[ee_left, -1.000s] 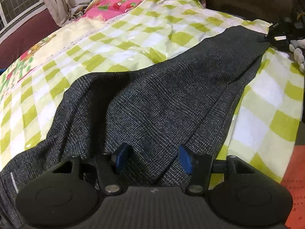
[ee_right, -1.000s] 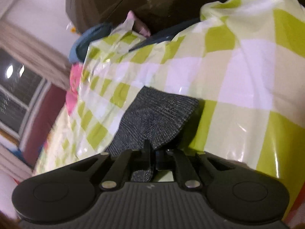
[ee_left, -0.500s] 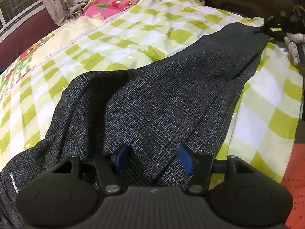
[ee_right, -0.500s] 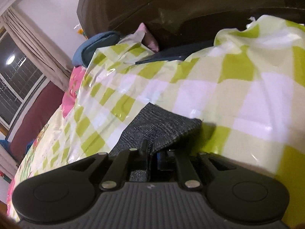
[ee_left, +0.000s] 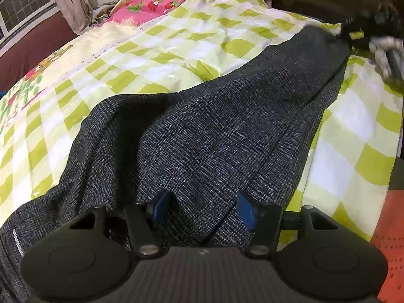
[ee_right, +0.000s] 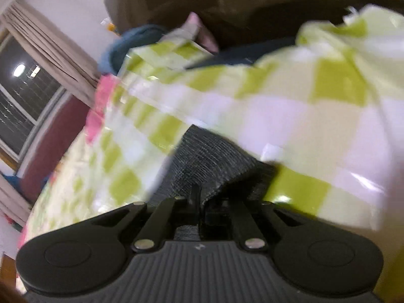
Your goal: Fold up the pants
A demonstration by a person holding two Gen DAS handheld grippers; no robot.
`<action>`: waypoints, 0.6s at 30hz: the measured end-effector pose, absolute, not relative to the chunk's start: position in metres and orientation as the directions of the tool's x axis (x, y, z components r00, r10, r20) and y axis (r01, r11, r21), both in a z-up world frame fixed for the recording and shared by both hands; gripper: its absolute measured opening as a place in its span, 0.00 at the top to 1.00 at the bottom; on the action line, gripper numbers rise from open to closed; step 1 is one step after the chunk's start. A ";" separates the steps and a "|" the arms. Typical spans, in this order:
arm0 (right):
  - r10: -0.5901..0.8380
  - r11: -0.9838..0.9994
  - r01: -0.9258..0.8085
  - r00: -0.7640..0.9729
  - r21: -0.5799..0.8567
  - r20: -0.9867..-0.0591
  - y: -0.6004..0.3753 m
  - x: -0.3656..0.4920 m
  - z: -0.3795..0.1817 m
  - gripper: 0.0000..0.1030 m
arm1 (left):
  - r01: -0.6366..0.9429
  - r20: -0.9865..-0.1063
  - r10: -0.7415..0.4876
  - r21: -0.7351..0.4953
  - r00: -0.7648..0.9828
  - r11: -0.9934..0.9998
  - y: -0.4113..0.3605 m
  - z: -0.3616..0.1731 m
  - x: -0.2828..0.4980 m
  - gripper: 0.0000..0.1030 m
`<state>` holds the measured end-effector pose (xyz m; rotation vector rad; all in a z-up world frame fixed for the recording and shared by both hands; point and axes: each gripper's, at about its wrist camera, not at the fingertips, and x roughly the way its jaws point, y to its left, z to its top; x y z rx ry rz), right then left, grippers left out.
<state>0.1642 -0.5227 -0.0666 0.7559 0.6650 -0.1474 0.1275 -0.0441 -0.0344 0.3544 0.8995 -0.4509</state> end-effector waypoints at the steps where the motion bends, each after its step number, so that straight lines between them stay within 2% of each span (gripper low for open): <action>1: 0.117 0.709 0.350 0.798 0.613 -0.592 -0.526 0.161 -0.070 0.96 | 0.515 -0.811 -0.226 0.105 0.540 0.851 -0.044 -0.035 0.128 0.31; 5: 0.118 0.711 0.350 0.796 0.610 -0.594 -0.524 0.162 -0.065 0.91 | 0.527 -0.815 -0.225 0.114 0.535 0.842 -0.046 -0.035 0.129 0.30; 9: 0.095 0.666 0.367 0.821 0.649 -0.562 -0.531 0.141 -0.053 0.68 | 0.524 -0.812 -0.229 0.108 0.537 0.845 -0.043 -0.034 0.127 0.30; 12: 0.074 0.644 0.371 0.840 0.669 -0.537 -0.534 0.118 -0.046 0.67 | 0.522 -0.810 -0.231 0.107 0.540 0.846 -0.042 -0.036 0.126 0.30; 18: 0.060 0.624 0.413 0.821 0.663 -0.568 -0.532 0.100 -0.046 0.61 | 0.523 -0.808 -0.234 0.104 0.540 0.846 -0.042 -0.035 0.126 0.29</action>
